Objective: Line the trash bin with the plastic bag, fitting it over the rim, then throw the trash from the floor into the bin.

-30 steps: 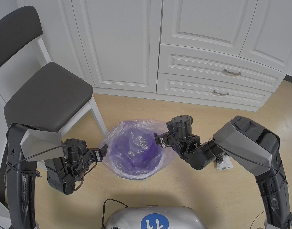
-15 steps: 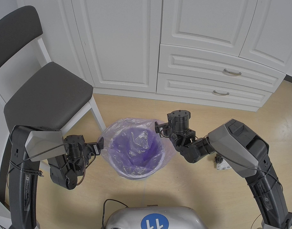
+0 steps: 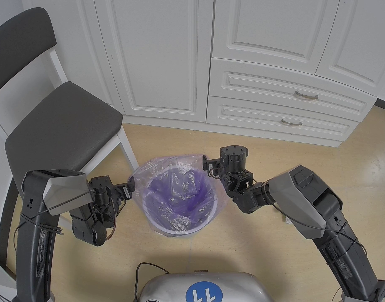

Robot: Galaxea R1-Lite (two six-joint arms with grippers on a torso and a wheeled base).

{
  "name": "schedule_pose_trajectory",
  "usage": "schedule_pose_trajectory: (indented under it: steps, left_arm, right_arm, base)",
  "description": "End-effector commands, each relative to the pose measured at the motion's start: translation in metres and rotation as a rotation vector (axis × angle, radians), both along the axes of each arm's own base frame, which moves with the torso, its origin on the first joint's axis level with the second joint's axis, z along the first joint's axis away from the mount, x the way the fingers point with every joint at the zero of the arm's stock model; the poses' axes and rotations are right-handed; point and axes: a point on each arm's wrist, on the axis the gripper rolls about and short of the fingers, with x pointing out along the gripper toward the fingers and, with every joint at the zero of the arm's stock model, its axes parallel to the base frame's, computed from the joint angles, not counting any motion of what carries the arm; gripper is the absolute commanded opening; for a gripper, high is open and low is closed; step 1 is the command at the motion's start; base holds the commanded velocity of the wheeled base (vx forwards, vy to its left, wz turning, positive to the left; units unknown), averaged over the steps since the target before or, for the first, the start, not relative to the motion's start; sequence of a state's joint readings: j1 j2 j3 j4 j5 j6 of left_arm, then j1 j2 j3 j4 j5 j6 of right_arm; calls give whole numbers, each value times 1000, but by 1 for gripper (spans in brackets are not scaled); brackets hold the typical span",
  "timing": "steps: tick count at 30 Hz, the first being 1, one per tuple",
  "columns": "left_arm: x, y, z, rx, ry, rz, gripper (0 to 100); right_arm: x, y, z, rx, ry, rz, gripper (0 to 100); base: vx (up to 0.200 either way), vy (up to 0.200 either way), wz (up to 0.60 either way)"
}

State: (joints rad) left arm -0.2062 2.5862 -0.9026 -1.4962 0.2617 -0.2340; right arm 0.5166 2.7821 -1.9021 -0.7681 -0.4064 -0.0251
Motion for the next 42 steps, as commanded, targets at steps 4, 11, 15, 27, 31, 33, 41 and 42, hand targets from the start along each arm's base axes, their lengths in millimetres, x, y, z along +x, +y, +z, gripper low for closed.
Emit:
schedule_pose_trajectory:
  steps: [4,11,15,27,31,33,41,42]
  left_arm:
    - [3,4,-14,6,24,10,100]
    - [-7,5,-23,25,98,6,100]
    - [-16,6,-22,33,138,-5,100]
    - [-65,-3,34,72,147,-166,100]
    - [-71,-5,32,95,168,-187,100]
    - [-71,-5,27,97,183,-192,100]
    - [-68,-6,-15,114,278,-193,100]
    - [-68,-5,-17,114,282,-192,100]
  right_arm:
    - [9,0,-14,24,32,-12,100]
    - [9,-1,-15,47,77,-22,100]
    - [9,0,-8,55,65,-21,100]
    - [-45,-12,62,5,155,20,100]
    - [-62,-30,62,-37,228,4,100]
    - [-65,-50,52,-64,280,-28,100]
    - [-73,-72,14,-116,406,-45,100]
    - [-74,-73,8,-122,420,-44,100]
  base:
    - [0,0,0]
    - [0,0,0]
    - [0,0,0]
    - [0,0,0]
    - [0,0,0]
    - [0,0,0]
    - [0,0,0]
    - [0,0,0]
